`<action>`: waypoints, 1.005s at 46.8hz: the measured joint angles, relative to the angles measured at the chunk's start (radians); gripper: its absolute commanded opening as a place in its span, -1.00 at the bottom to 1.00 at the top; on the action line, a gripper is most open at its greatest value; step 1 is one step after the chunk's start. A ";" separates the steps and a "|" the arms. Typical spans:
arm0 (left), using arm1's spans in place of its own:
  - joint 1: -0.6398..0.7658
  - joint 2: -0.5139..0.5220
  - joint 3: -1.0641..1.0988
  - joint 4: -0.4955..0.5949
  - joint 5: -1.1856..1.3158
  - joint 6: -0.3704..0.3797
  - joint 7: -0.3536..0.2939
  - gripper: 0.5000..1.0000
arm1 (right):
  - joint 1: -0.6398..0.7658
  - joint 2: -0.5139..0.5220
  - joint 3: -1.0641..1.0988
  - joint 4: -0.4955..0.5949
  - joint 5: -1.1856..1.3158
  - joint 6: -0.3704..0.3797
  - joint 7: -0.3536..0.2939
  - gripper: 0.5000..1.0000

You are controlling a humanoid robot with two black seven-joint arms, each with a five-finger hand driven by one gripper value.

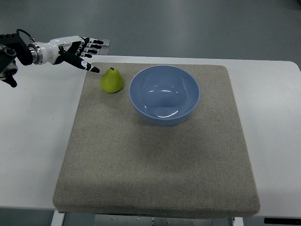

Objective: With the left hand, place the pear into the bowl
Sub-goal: 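Extend the open left hand toward the green pear, then close the left hand fingers around the green pear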

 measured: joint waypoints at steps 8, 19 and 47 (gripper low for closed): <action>-0.035 -0.002 0.201 -0.004 0.040 0.093 -0.114 0.98 | 0.000 0.000 0.000 0.000 0.000 0.000 0.000 0.70; -0.050 -0.003 0.257 -0.057 0.147 0.176 -0.134 0.98 | 0.000 0.000 0.000 0.000 0.000 0.000 0.000 0.70; -0.039 -0.022 0.285 -0.059 0.285 0.184 -0.132 0.98 | 0.000 0.000 0.000 0.000 0.000 0.000 0.000 0.70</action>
